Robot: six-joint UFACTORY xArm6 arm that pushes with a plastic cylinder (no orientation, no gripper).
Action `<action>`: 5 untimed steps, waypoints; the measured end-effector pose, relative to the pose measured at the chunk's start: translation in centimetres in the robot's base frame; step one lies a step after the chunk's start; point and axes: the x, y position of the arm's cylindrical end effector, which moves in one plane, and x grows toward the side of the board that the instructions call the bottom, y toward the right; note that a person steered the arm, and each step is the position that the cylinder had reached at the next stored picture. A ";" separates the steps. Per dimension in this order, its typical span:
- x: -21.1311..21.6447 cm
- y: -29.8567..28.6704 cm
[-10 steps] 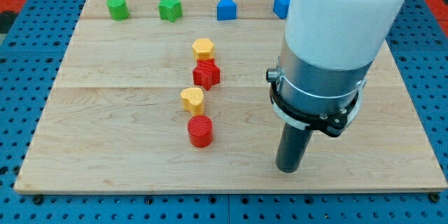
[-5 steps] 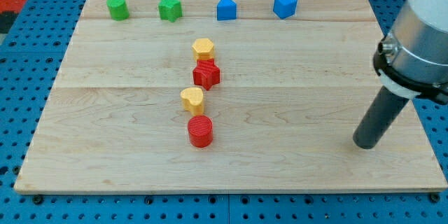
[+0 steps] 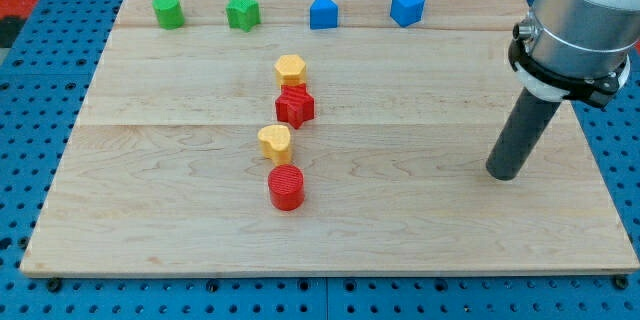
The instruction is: Point your arm to the center right
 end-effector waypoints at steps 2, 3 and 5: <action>0.0 0.0; 0.3 0.0; 1.2 0.0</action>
